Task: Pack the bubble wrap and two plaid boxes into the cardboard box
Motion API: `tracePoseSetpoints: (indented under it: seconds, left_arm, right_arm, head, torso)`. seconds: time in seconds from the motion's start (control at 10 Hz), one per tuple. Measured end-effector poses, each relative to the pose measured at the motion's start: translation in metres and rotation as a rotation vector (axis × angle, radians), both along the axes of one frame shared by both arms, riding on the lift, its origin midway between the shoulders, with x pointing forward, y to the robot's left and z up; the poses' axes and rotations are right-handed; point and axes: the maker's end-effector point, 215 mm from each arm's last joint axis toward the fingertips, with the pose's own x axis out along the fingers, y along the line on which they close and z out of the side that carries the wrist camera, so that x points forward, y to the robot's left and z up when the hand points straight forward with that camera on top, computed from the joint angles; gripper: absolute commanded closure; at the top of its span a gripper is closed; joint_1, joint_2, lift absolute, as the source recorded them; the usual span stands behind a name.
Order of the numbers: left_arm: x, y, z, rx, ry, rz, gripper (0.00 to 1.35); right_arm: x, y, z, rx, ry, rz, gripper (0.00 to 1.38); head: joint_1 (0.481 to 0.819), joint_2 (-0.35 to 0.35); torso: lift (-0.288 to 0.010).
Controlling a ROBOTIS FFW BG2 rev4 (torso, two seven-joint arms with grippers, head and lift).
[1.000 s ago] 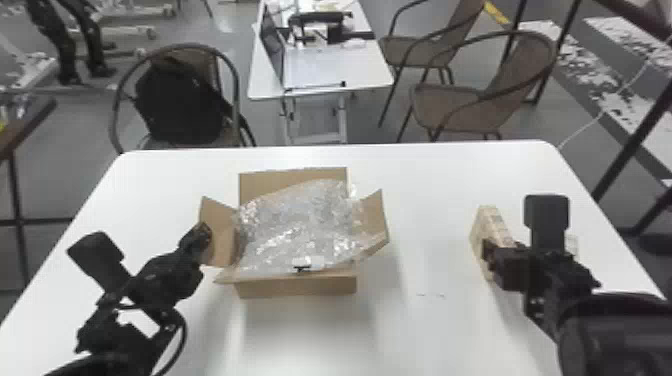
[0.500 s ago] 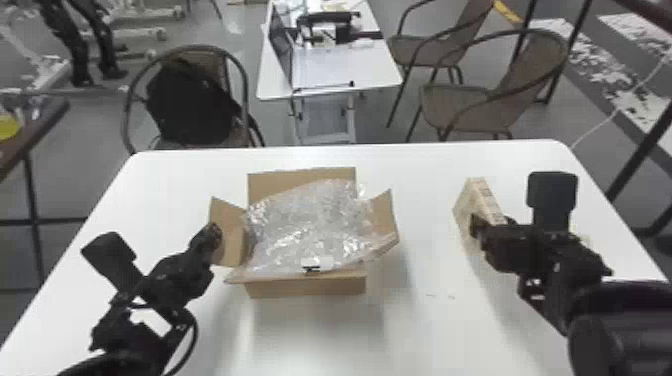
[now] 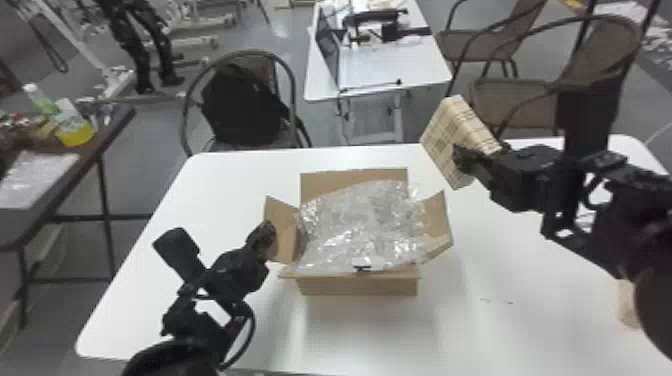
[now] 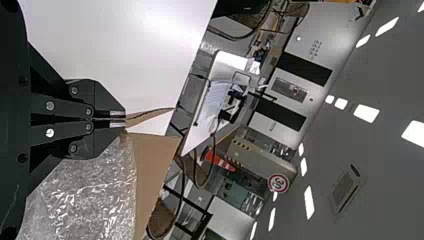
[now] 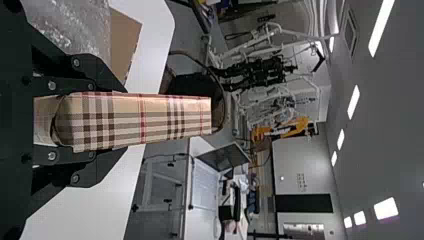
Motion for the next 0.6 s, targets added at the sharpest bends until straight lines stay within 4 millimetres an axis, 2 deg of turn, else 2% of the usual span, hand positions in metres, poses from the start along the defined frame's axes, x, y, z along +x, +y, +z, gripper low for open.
tracePoseSetpoints:
  seconds: [0.2,0.4,0.6]
  left_arm:
    - [0.002,-0.002,0.0,0.0,0.0,-0.004,1.21]
    - [0.006,0.0,0.002,-0.001,-0.004,0.0,1.21]
    - [0.009,-0.003,0.003,-0.007,-0.007,-0.004,1.21]
  right_arm:
    - [-0.015,0.04,-0.008,0.035,0.097,0.165,1.09]
    - [-0.029,0.059,-0.023,0.042,0.192,0.241,1.09]
    - [-0.05,0.084,-0.068,0.079,0.349,0.373,1.04]
  head:
    - [0.695,0.289]
    - [0.695,0.313]
    - [0.695,0.338]
  torso:
    - [-0.087]
    - [-0.087]
    - [-0.087]
